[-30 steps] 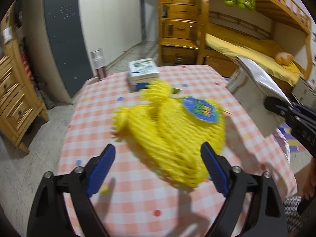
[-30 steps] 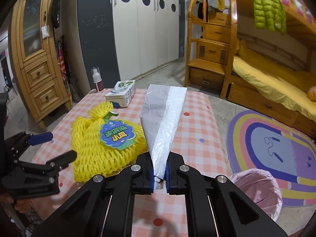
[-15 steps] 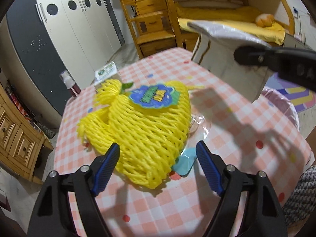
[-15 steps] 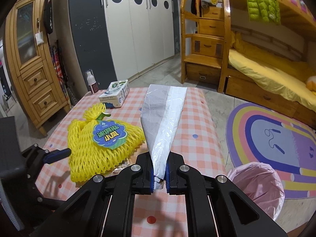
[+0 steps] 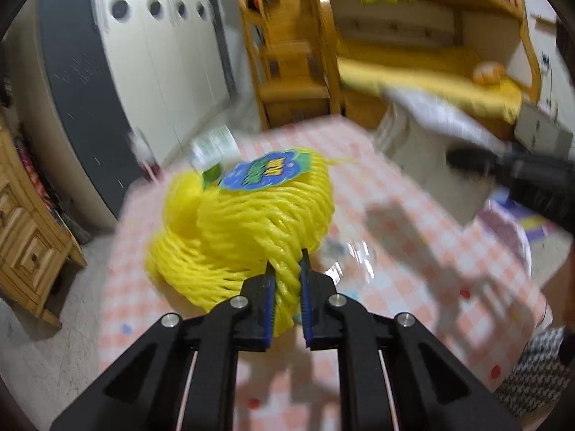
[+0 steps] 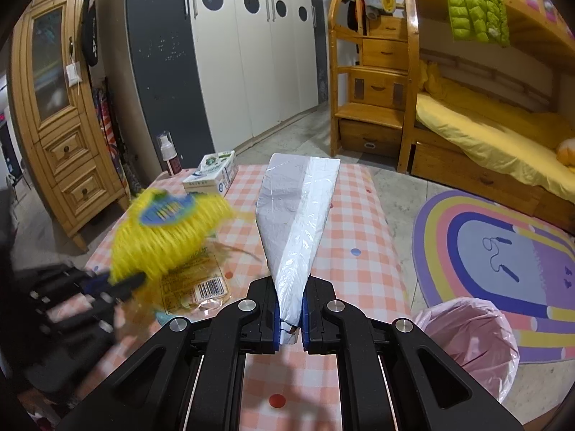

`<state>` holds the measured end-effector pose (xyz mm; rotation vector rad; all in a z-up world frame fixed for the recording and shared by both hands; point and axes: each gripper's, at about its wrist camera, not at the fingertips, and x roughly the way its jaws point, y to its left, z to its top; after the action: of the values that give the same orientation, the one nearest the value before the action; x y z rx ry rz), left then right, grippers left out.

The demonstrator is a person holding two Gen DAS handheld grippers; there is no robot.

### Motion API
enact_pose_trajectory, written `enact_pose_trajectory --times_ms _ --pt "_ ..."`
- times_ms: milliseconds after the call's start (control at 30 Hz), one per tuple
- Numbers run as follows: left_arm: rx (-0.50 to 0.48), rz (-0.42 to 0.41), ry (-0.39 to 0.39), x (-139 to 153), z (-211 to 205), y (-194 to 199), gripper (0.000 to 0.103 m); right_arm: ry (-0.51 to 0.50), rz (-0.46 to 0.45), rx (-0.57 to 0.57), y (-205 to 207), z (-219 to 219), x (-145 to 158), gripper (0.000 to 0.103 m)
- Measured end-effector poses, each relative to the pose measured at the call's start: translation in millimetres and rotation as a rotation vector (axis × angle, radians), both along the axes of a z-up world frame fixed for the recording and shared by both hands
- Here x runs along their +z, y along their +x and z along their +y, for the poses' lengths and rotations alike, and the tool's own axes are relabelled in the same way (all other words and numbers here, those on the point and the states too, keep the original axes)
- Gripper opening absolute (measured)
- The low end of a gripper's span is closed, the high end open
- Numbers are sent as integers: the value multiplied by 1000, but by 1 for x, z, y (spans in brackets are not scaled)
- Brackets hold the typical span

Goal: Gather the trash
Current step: 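Carry the yellow foam net and white packet to the pink bin and release both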

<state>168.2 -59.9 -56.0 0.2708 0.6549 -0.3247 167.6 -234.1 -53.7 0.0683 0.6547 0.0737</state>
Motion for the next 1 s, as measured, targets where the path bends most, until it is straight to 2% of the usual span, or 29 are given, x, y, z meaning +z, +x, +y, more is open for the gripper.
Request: enact_pose_trajectory --times_ms 67,133,233,367,567,733,1000 --pt "15 -92 -58 22 13 -7 9 1 -20 -6 -2 -1 3 8" --pt "30 -147 -109 36 24 -11 9 0 -30 -12 -2 -2 5 8" --pt "41 -154 -146 41 31 -8 9 -9 -32 -17 -2 -2 5 8" --pt "20 -132 -145 39 18 -3 9 -23 -37 -29 -3 -5 6 8" --pt "-93 -171 -119 42 -29 -14 9 -22 -49 -85 -14 -28 13 8" --pt "-190 -182 -106 37 -75 -25 9 -15 -47 -166 -36 -68 15 8" --pt "-351 -144 -92 16 -143 -51 9 -1 2 -308 -77 -130 -9 8"
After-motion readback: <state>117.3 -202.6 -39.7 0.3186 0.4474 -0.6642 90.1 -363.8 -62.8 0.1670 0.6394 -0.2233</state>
